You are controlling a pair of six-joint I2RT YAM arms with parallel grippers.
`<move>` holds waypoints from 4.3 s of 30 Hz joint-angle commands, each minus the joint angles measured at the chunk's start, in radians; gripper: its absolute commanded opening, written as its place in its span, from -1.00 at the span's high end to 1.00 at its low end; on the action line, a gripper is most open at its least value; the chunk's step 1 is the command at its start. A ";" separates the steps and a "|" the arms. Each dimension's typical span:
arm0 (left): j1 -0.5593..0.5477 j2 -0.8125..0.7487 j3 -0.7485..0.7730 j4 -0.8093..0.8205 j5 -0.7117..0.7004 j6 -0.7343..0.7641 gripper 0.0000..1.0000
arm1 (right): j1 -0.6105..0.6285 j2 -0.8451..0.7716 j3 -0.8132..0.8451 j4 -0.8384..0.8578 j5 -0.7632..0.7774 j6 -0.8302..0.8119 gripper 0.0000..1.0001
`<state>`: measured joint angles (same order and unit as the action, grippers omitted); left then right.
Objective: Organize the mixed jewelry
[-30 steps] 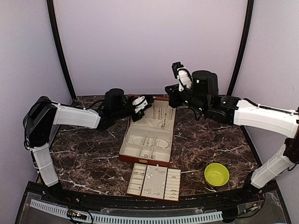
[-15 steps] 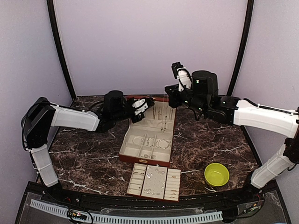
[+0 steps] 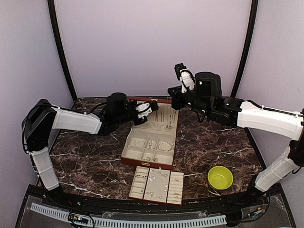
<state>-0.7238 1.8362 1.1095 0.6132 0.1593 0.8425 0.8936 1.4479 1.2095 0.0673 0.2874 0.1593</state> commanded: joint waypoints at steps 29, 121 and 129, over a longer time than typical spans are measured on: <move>-0.037 0.073 -0.040 -0.219 -0.082 0.100 1.00 | -0.007 0.003 -0.009 0.044 -0.007 0.020 1.00; 0.026 0.042 -0.107 -0.148 -0.139 -0.010 0.86 | -0.008 0.064 0.118 0.004 -0.050 -0.030 1.00; 0.018 0.023 -0.133 -0.122 -0.129 -0.028 1.00 | -0.008 0.118 0.190 0.003 -0.062 -0.043 1.00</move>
<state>-0.6994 1.8793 1.0153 0.5053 0.0322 0.8284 0.8925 1.5417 1.3445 0.0498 0.2363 0.1329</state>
